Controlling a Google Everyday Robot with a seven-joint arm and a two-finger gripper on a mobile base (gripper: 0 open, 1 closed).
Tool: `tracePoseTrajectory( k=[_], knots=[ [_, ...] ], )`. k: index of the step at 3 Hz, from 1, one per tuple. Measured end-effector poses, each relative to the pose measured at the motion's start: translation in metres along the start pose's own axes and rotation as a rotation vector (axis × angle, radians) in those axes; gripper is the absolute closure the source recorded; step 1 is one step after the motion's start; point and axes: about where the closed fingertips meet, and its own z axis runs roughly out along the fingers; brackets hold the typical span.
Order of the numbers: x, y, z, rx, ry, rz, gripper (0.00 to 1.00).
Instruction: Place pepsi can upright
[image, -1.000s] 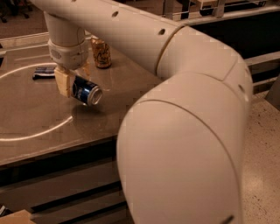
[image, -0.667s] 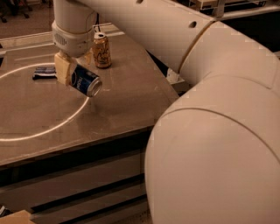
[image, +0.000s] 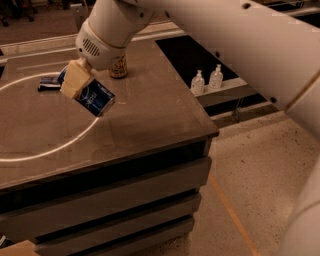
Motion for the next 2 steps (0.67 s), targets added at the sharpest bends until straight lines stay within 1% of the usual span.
tracePoseTrajectory(
  k=[1,2],
  knots=[
    [0.003,0.009,-0.007,-0.074,-0.204,-0.031,1.00],
    [-0.001,-0.008,-0.030,-0.049,-0.416,-0.042,1.00]
  ],
)
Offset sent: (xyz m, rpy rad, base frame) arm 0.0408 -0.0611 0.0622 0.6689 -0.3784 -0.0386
